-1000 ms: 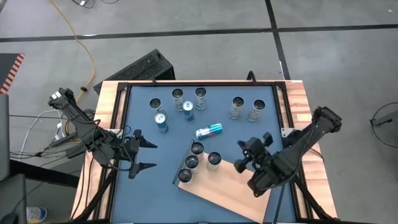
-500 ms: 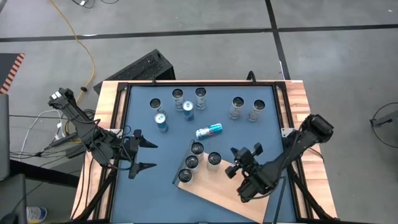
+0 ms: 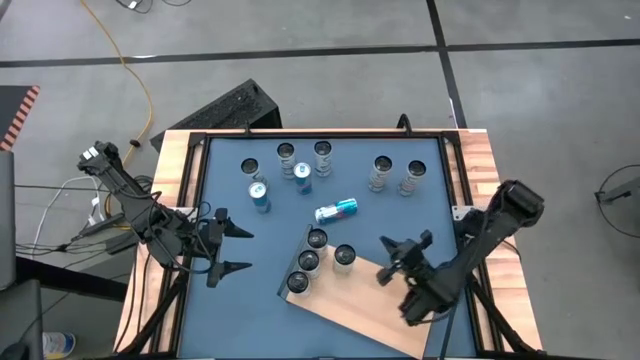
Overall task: Place canned beverage on shelf
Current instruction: Put the bottom white yellow soda can on the shelf
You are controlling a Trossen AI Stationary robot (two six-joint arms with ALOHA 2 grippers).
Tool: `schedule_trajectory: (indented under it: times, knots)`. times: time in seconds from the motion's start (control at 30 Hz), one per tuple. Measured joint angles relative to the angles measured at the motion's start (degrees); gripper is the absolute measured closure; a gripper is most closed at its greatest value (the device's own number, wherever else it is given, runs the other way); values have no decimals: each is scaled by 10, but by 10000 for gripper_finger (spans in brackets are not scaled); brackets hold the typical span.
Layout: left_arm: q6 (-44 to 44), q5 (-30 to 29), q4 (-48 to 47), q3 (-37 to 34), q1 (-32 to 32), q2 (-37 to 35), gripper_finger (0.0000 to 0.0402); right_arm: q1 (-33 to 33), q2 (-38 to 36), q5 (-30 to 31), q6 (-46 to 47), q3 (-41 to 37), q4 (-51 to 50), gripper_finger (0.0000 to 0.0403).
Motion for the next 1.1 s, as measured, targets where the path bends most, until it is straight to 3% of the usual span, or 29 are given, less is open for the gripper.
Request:
schedule_trajectory:
  times: [0.13,0.23,0.33,0.43,0.6,0.83,1.1]
  knots:
    - [9,0,6,0,0,0,54,2,-77,-28,-26,-64,76,403]
    - [14,-9,8,0,0,0,54,-11,-131,-31,-160,-106,215,403]
    - [14,-17,9,0,0,0,54,-35,-168,-72,-308,-154,361,403]
    - [14,-17,17,0,0,0,54,-56,-190,-101,-391,-209,472,403]
    - [14,-17,22,0,0,0,54,-77,-195,-107,-389,-267,561,403]
    - [14,-17,22,0,0,0,54,-109,-139,-124,-454,-268,680,403]
    - [20,-18,22,0,0,0,54,-107,-71,-126,-445,-268,755,403]
